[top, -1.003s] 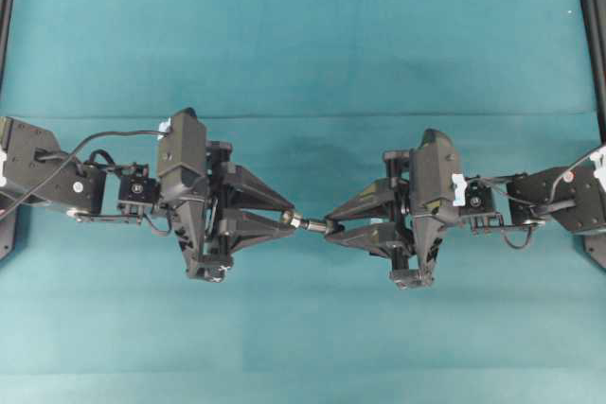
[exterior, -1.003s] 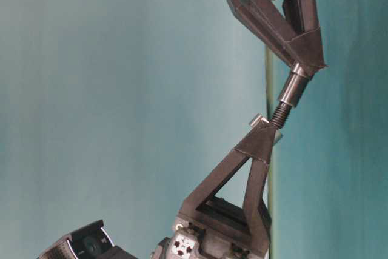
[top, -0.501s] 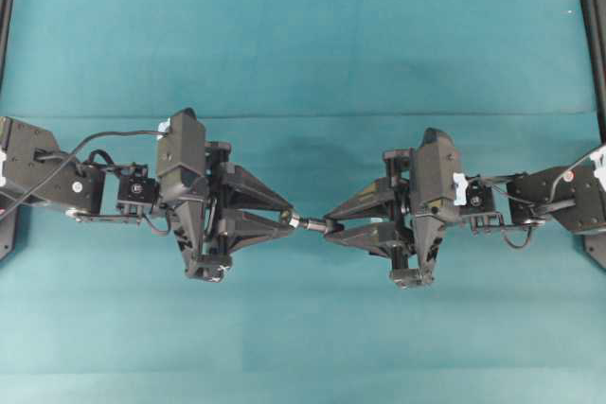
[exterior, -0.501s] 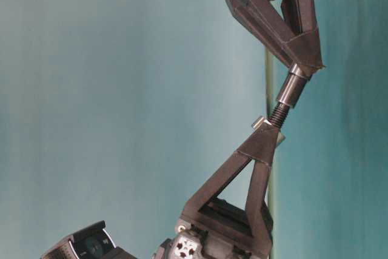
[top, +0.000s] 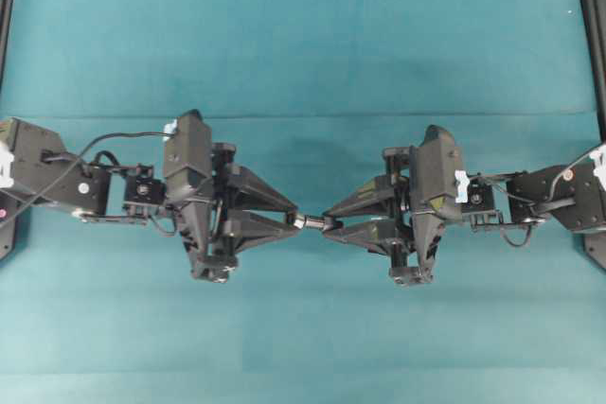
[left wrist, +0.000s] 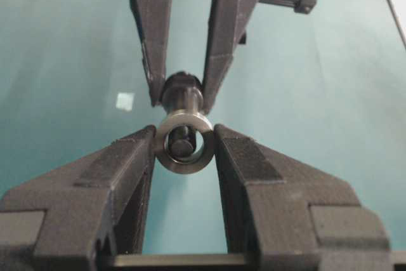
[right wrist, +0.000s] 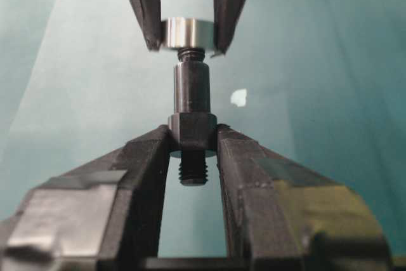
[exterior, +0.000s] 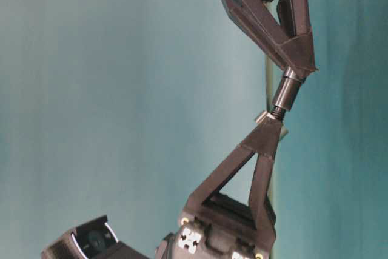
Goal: Insert the washer onto the shaft with both hands.
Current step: 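Push the washer with the left gripper down the shaft toward the hex, then open the left gripper and pull it back away from the shaft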
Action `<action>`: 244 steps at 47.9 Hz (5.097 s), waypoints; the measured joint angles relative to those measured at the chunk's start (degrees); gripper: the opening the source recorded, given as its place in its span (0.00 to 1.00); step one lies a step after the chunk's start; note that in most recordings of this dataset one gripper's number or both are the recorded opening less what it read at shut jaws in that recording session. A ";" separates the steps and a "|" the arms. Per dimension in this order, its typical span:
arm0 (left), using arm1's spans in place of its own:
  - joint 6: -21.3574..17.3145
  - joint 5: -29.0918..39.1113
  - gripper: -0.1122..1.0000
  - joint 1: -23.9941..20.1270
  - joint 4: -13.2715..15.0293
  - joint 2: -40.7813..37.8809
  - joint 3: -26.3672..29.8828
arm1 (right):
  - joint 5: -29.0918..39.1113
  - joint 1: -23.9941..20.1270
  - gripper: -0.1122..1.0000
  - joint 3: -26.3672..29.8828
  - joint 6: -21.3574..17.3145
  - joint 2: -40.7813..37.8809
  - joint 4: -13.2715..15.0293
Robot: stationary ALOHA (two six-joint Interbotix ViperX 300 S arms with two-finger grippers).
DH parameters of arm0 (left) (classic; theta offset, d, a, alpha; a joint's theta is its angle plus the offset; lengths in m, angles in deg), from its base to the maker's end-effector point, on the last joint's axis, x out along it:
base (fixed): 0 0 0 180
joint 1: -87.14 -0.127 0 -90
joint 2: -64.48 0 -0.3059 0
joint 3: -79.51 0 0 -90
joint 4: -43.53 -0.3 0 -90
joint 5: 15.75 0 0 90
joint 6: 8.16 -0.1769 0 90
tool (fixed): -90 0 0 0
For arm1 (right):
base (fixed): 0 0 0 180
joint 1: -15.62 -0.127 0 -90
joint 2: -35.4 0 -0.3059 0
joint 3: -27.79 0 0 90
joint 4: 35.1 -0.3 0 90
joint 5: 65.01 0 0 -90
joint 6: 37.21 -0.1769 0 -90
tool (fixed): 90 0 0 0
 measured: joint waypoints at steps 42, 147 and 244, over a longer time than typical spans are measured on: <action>-0.18 4.39 0.41 0.44 0.09 -3.69 5.10 | 1.58 -0.09 0.10 0.00 0.09 -0.35 -0.09; -2.37 16.79 0.41 -0.26 0.09 -7.12 11.69 | 6.33 0.09 0.10 1.14 1.05 -0.70 0.09; -3.78 38.85 0.87 0.70 0.09 17.67 -2.29 | 6.50 0.00 0.10 1.32 1.05 -0.70 0.00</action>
